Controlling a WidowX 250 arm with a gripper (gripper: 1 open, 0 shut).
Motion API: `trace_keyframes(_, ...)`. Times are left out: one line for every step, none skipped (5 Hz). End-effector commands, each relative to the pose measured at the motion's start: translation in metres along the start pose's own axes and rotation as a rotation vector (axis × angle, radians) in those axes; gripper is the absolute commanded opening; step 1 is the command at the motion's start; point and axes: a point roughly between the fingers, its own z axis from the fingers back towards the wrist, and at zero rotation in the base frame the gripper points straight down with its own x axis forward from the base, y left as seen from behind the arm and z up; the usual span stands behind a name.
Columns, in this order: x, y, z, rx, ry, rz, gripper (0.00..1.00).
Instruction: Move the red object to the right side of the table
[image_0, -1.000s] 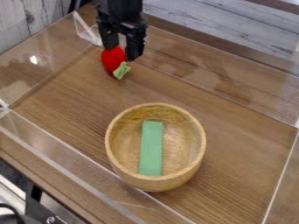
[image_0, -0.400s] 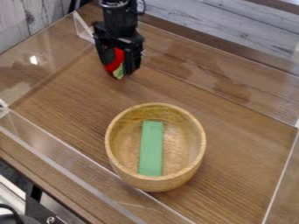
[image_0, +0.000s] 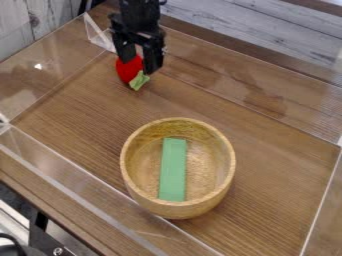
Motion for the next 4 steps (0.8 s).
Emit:
trace_keyframes(0.012,0.016,0.01,0.01,-0.044,-0.045,1.0)
trace_keyframes(0.017,0.024,0.008,-0.001,-0.046,-0.084,1.0)
trace_keyframes(0.007,0.026,0.009,-0.013,-0.049,-0.053,1.0)
trace_keyframes(-0.002,0.027,0.011,-0.031,-0.062,-0.015,1.0)
